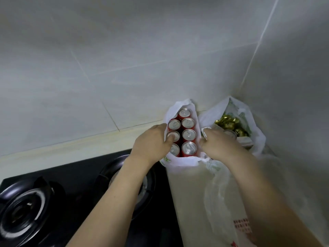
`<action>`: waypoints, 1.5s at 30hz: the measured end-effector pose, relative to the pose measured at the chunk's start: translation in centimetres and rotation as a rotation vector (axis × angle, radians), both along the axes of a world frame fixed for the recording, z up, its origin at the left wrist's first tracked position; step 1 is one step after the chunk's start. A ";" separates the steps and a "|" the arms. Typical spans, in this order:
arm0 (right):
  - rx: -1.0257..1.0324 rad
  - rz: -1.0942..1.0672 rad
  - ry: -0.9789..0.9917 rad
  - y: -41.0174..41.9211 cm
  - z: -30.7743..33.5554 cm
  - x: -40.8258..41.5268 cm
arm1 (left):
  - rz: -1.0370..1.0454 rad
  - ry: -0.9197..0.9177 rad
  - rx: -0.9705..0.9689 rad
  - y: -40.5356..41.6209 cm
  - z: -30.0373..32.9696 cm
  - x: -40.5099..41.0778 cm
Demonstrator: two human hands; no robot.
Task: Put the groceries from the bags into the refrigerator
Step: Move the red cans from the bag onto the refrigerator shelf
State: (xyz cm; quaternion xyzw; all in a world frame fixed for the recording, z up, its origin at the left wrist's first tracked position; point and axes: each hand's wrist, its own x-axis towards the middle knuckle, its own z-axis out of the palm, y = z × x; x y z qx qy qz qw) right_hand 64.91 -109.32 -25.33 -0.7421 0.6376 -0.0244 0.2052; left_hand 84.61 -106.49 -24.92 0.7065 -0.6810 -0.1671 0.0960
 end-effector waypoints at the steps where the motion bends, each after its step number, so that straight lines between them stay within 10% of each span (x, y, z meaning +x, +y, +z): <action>1: 0.019 -0.012 -0.003 -0.4 -0.5 0.1 | 0.015 -0.006 0.014 -0.5 -0.7 0.0; 24: 0.321 0.093 -0.073 -4.4 -8.2 0.9 | 0.105 -0.007 0.154 -2.6 -8.6 -1.1; 45: 0.070 -0.018 -0.114 -2.7 -12.0 1.9 | 0.067 -0.028 0.146 -2.0 -10.8 -0.7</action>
